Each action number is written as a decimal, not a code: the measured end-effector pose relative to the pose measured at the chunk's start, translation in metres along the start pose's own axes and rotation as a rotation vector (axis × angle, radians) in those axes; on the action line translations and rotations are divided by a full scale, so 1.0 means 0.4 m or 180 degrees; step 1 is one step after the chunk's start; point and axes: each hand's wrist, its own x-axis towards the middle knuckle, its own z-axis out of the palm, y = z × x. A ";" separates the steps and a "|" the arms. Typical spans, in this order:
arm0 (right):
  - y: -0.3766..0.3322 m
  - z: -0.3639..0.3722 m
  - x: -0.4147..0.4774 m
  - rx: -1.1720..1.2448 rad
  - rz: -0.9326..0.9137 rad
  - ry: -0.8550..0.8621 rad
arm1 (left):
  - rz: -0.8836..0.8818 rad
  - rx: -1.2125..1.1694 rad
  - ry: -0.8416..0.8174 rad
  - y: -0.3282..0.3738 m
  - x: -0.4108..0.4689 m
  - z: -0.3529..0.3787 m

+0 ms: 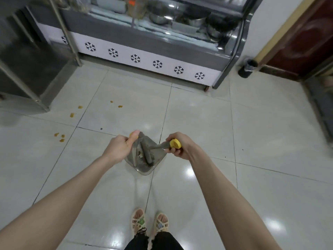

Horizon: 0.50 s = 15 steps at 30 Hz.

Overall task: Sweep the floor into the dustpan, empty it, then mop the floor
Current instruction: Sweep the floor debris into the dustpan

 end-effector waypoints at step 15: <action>-0.011 -0.209 -0.017 0.0951 -0.0163 0.0186 | 0.0321 -0.0053 -0.0331 0.190 0.055 0.126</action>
